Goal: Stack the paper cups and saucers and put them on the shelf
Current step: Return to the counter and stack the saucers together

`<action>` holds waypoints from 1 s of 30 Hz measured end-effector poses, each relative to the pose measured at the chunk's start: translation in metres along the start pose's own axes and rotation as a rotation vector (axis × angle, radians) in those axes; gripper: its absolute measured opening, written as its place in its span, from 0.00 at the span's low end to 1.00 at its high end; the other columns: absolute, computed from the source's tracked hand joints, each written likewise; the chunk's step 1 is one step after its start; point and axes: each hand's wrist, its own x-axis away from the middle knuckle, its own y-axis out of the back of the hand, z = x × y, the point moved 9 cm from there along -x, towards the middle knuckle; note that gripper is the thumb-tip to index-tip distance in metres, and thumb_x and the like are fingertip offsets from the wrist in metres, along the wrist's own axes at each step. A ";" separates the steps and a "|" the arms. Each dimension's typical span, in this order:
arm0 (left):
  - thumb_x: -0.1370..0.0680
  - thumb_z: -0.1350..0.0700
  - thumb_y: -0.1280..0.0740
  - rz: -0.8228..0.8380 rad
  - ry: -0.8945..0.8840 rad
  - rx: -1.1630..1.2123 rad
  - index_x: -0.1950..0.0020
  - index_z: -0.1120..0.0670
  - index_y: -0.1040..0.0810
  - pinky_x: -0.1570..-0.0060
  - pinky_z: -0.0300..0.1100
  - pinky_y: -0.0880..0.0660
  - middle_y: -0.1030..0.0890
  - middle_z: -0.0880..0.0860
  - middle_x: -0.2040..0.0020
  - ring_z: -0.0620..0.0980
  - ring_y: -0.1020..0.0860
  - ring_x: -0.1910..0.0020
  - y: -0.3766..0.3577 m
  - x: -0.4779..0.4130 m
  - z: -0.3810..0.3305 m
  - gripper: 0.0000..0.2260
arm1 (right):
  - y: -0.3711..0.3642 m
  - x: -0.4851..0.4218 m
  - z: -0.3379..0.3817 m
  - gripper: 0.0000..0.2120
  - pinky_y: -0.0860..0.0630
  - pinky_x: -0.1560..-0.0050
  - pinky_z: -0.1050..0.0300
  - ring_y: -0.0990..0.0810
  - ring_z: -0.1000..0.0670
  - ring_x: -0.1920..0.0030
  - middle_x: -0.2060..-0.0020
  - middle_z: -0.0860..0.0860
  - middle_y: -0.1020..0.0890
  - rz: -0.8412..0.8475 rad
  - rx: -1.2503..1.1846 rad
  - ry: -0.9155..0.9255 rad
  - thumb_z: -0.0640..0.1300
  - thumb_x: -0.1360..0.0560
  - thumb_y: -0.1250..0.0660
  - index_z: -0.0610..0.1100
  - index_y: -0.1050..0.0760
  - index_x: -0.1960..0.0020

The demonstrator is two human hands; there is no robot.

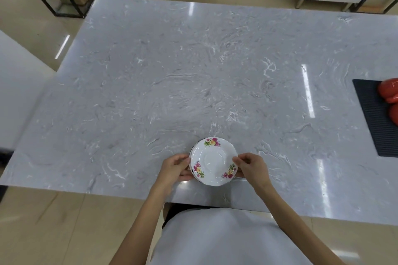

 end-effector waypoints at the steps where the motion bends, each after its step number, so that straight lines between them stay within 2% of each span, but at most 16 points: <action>1: 0.19 0.61 0.35 0.009 0.010 0.005 0.37 0.61 0.22 0.57 0.49 0.15 0.16 0.63 0.50 0.62 0.15 0.56 0.000 0.000 -0.001 0.11 | -0.001 0.000 -0.001 0.03 0.18 0.70 0.61 0.13 0.51 0.69 0.64 0.48 0.13 0.007 -0.023 -0.007 0.40 0.24 0.29 0.42 0.18 0.56; 5: 0.19 0.60 0.35 0.036 0.028 0.005 0.36 0.61 0.22 0.55 0.49 0.15 0.17 0.67 0.44 0.67 0.17 0.48 0.000 0.001 -0.002 0.12 | -0.002 0.003 -0.006 0.04 0.14 0.62 0.50 0.12 0.44 0.64 0.63 0.43 0.13 0.014 -0.149 -0.046 0.40 0.26 0.26 0.38 0.17 0.56; 8: 0.20 0.60 0.34 0.040 0.029 -0.012 0.36 0.62 0.22 0.48 0.54 0.17 0.17 0.66 0.44 0.67 0.17 0.46 0.001 -0.002 -0.003 0.13 | -0.002 0.003 -0.008 0.06 0.14 0.59 0.47 0.13 0.41 0.62 0.63 0.42 0.13 0.011 -0.160 -0.065 0.41 0.28 0.24 0.38 0.17 0.57; 11: 0.20 0.59 0.32 0.067 0.037 -0.036 0.37 0.62 0.22 0.44 0.57 0.19 0.16 0.65 0.45 0.65 0.16 0.46 0.002 -0.003 -0.004 0.13 | -0.002 0.002 -0.007 0.08 0.14 0.62 0.52 0.13 0.42 0.63 0.64 0.44 0.13 0.039 -0.134 -0.077 0.43 0.29 0.23 0.38 0.17 0.56; 14: 0.19 0.56 0.34 0.089 0.044 -0.063 0.39 0.60 0.21 0.46 0.56 0.18 0.15 0.64 0.46 0.63 0.15 0.48 0.002 -0.005 -0.004 0.12 | -0.005 0.001 -0.007 0.13 0.17 0.67 0.58 0.13 0.49 0.67 0.67 0.46 0.13 0.104 -0.140 -0.101 0.48 0.27 0.25 0.37 0.18 0.55; 16: 0.18 0.52 0.37 0.078 0.065 -0.051 0.42 0.60 0.19 0.49 0.55 0.17 0.15 0.63 0.48 0.62 0.14 0.51 0.002 -0.005 -0.004 0.13 | -0.004 -0.001 -0.007 0.15 0.16 0.65 0.56 0.13 0.48 0.67 0.66 0.44 0.13 0.132 -0.190 -0.112 0.51 0.25 0.27 0.37 0.17 0.54; 19: 0.19 0.47 0.35 0.082 0.069 -0.063 0.44 0.58 0.18 0.52 0.52 0.16 0.14 0.61 0.50 0.59 0.13 0.53 0.001 -0.002 -0.010 0.15 | -0.001 -0.005 -0.002 0.12 0.15 0.59 0.51 0.12 0.42 0.61 0.63 0.42 0.12 0.125 -0.255 -0.081 0.47 0.24 0.28 0.38 0.16 0.51; 23: 0.21 0.57 0.31 0.118 0.013 -0.107 0.38 0.60 0.21 0.55 0.47 0.15 0.14 0.60 0.47 0.57 0.13 0.52 -0.007 -0.001 -0.014 0.13 | -0.001 -0.007 0.006 0.09 0.15 0.57 0.53 0.12 0.44 0.58 0.58 0.44 0.12 0.136 -0.248 -0.033 0.40 0.25 0.28 0.39 0.17 0.46; 25: 0.22 0.60 0.31 0.102 0.000 -0.098 0.38 0.61 0.21 0.59 0.44 0.16 0.15 0.60 0.47 0.54 0.13 0.55 -0.008 -0.001 -0.014 0.13 | -0.002 -0.006 0.009 0.10 0.16 0.60 0.59 0.12 0.49 0.59 0.56 0.46 0.12 0.162 -0.230 -0.026 0.37 0.26 0.28 0.39 0.17 0.45; 27: 0.22 0.61 0.30 0.094 -0.002 -0.093 0.39 0.62 0.21 0.60 0.43 0.16 0.15 0.60 0.48 0.52 0.13 0.58 -0.008 -0.001 -0.015 0.12 | -0.002 -0.006 0.010 0.11 0.19 0.66 0.66 0.12 0.54 0.63 0.58 0.49 0.12 0.169 -0.228 -0.024 0.34 0.27 0.28 0.39 0.16 0.45; 30: 0.23 0.62 0.29 0.093 0.010 -0.094 0.39 0.62 0.21 0.60 0.44 0.16 0.15 0.61 0.47 0.53 0.13 0.57 -0.007 -0.003 -0.015 0.13 | -0.003 -0.007 0.011 0.11 0.20 0.67 0.68 0.13 0.55 0.65 0.62 0.54 0.12 0.184 -0.243 -0.024 0.32 0.27 0.28 0.38 0.16 0.45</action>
